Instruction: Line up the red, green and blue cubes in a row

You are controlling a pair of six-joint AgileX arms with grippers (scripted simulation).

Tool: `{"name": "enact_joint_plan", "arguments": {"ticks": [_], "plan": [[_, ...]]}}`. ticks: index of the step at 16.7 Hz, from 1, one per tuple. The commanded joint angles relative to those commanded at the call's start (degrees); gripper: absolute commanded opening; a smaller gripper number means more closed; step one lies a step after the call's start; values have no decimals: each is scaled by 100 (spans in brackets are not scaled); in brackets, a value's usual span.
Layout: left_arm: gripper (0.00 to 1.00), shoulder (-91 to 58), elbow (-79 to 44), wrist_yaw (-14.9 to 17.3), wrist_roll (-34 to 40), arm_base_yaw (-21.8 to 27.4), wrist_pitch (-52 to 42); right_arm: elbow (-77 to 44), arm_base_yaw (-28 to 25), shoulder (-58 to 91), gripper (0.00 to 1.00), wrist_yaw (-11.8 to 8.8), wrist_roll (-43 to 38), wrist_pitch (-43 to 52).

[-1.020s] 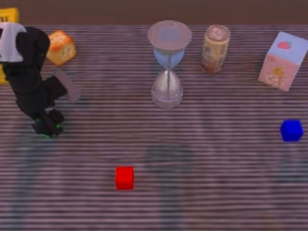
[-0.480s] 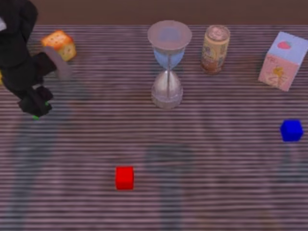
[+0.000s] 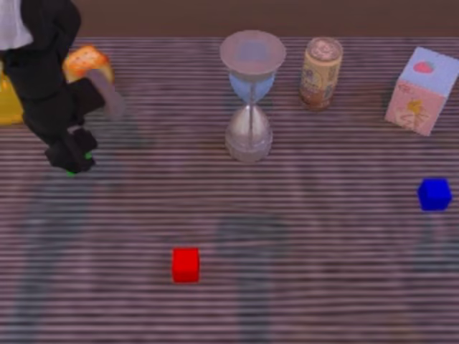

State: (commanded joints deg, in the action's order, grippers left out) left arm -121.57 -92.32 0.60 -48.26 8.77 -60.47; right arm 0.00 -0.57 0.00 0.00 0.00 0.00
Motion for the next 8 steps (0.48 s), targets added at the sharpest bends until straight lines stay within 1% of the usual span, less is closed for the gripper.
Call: {"name": "enact_joint_plan", "arguments": {"ticks": [3,8], "plan": [[0,14,-54,-5,98,873,-84,0,0,0,100,0,0,0],[0,97,-94,-8,314,2831,-242,0,0,0,100,0,0,0]]}}
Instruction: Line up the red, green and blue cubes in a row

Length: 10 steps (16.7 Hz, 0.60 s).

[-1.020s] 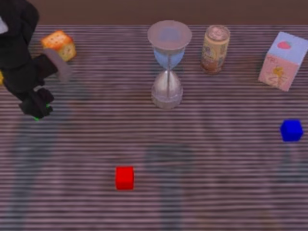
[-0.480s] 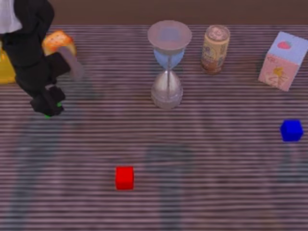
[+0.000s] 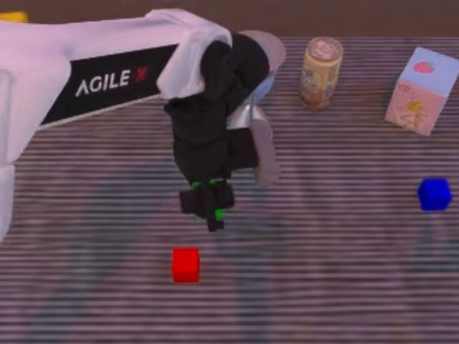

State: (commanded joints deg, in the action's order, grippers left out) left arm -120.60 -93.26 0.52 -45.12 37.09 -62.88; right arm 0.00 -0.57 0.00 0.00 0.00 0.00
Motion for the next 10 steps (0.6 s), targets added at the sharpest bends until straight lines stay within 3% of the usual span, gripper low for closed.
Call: {"name": "enact_joint_plan", "arguments": {"ticks": [4,10], "plan": [[0,121,-1,-15,136,891,-38,0,0,0,100,0,0,0],[0,112,21,-14,143,960,-12,0,0,0,100,0,0,0]]}}
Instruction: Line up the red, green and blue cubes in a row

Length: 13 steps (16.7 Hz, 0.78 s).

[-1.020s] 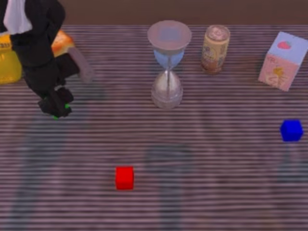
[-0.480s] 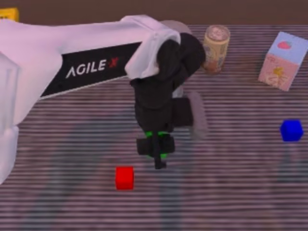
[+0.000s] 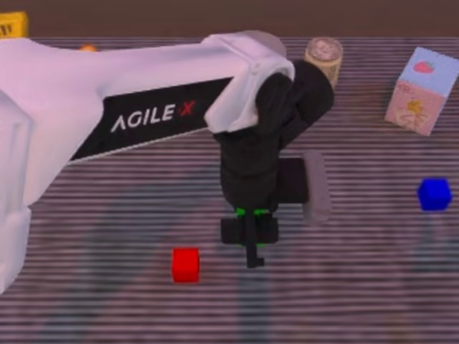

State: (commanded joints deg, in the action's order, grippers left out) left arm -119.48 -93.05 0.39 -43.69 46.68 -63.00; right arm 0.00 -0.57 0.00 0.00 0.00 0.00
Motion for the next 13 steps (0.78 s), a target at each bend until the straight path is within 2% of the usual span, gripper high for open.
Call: {"name": "enact_joint_plan", "arguments": {"ticks": [7,12,13], "plan": [[0,-472,697,1,26,23,1228,0,0,0,100,0,0,0],[0,-534,761,0,21,33,1321,0,0,0,100,0,0,0],[8,-534,761,0,21,33,1321,0,0,0,100,0,0,0]]}}
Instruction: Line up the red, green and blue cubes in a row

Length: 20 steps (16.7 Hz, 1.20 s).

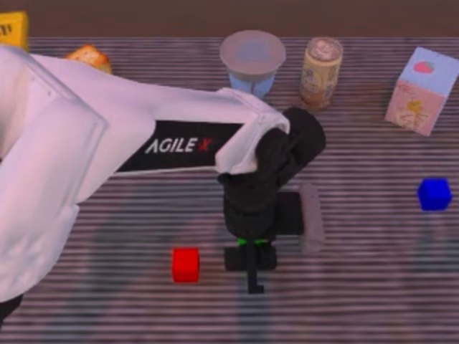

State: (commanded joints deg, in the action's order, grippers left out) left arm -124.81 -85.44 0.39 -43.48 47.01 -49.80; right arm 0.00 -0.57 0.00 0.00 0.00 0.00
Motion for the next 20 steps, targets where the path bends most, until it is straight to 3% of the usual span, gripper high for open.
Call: {"name": "enact_joint_plan", "arguments": {"ticks": [12,20], "plan": [[98,0,0,0,0,0,0,0,0,0,100,0,0,0],[100,0,0,0,0,0,0,0,0,0,100,0,0,0]]}}
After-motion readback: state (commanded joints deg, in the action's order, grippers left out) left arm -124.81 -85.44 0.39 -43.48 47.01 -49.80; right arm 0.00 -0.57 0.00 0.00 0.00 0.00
